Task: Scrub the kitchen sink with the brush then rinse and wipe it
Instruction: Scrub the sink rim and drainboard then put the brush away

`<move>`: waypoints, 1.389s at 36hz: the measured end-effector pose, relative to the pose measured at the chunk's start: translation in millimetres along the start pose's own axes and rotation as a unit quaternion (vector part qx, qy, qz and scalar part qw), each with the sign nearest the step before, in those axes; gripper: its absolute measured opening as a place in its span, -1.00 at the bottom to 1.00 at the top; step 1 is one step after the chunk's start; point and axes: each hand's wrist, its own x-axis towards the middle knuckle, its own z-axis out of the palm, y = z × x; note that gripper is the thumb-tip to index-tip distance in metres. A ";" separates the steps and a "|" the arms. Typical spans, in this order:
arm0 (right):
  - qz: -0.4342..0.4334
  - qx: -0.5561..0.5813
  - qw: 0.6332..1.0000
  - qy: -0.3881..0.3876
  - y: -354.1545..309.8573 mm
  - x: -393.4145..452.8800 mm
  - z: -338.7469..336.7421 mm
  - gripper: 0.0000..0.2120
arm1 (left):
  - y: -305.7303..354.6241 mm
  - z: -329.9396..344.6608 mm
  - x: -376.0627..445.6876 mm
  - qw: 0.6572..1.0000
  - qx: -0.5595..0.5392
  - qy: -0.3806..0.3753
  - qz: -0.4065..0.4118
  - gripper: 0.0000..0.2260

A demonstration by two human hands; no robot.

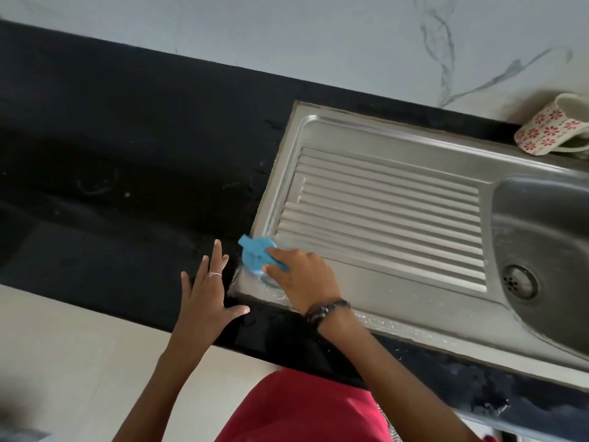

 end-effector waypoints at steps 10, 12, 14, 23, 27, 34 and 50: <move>0.024 0.030 0.998 0.046 -1.3 8.3 17.0 -0.62 | -3.9 3.1 3.2 1.000 0.006 -0.005 -0.012 0.05; 0.044 0.049 0.995 0.078 3.2 31.9 11.0 -0.63 | -2.0 3.9 3.7 1.000 -0.011 -0.005 -0.008 0.10; 0.064 0.078 0.990 0.102 8.2 48.0 2.1 -0.64 | 2.1 2.9 6.6 1.000 -0.001 -0.012 -0.003 0.08; 0.052 0.041 0.996 0.061 14.0 12.2 25.1 -0.62 | 17.4 -6.8 41.2 0.992 0.104 -0.072 -0.001 0.02; 0.076 0.029 0.993 0.090 13.9 40.2 11.6 -0.63 | 17.6 -12.3 56.1 0.986 0.145 -0.086 0.007 0.04; 0.128 0.006 0.982 0.139 28.1 141.3 -46.4 -0.64 | 33.3 -19.1 91.5 0.978 0.186 -0.083 0.046 0.05; 0.114 0.001 0.981 0.158 32.0 160.8 -46.5 -0.65 | 50.1 -3.6 139.6 0.977 0.190 -0.068 0.061 0.08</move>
